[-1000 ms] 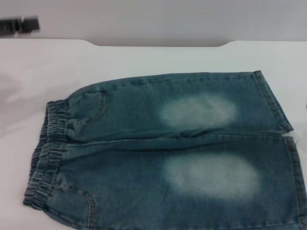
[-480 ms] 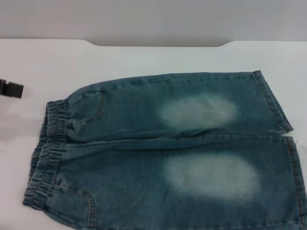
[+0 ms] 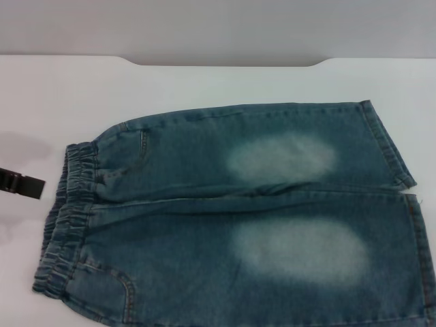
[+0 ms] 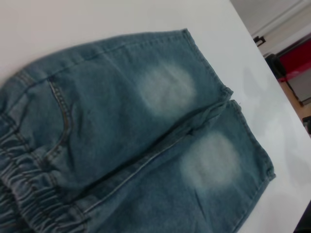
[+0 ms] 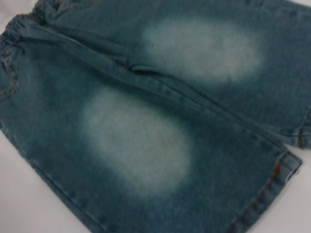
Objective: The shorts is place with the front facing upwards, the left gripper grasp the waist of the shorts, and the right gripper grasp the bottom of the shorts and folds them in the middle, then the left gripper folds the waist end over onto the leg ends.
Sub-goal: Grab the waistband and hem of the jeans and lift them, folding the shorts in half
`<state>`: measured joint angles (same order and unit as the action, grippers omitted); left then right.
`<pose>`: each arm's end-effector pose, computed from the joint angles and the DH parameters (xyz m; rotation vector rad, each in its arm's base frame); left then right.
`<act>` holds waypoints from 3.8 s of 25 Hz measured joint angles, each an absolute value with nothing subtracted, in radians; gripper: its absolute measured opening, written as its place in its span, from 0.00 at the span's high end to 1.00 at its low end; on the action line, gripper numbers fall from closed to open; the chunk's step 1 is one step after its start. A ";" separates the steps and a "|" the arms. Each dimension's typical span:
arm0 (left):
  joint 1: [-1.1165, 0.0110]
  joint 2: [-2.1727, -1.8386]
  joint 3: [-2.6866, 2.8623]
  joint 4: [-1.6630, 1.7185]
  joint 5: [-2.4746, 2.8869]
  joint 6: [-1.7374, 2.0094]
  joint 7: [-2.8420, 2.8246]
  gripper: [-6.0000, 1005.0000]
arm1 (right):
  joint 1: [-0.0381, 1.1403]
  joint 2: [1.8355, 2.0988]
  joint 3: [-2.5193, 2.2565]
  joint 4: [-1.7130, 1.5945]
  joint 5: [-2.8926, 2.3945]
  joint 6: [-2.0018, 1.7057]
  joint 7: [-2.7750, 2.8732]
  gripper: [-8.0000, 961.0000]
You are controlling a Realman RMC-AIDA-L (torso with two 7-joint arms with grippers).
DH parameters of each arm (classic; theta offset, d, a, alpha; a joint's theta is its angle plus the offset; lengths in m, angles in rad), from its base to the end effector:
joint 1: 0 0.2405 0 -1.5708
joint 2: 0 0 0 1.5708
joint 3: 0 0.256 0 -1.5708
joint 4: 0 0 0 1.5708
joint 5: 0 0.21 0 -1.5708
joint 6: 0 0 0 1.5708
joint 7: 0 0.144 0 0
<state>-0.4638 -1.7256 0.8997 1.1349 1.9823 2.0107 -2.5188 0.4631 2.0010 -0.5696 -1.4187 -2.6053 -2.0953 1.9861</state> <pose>-0.2475 0.3056 0.1610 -2.6591 -1.5793 -0.1266 0.2833 0.2738 0.1415 -2.6434 1.1471 -0.2209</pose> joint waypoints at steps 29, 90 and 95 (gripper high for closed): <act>-0.381 -1.797 0.890 1.082 2.082 2.004 -2.480 0.30 | 0.461 2.059 -0.645 -1.377 -2.808 -2.029 2.004 0.50; -0.433 -1.939 0.879 1.076 2.509 1.820 -2.333 0.34 | 0.456 2.072 -0.653 -1.313 -2.689 -1.978 1.980 0.51; -0.436 -1.944 0.885 1.068 2.511 1.821 -2.328 0.34 | 0.457 2.072 -0.654 -1.311 -2.689 -1.978 1.980 0.51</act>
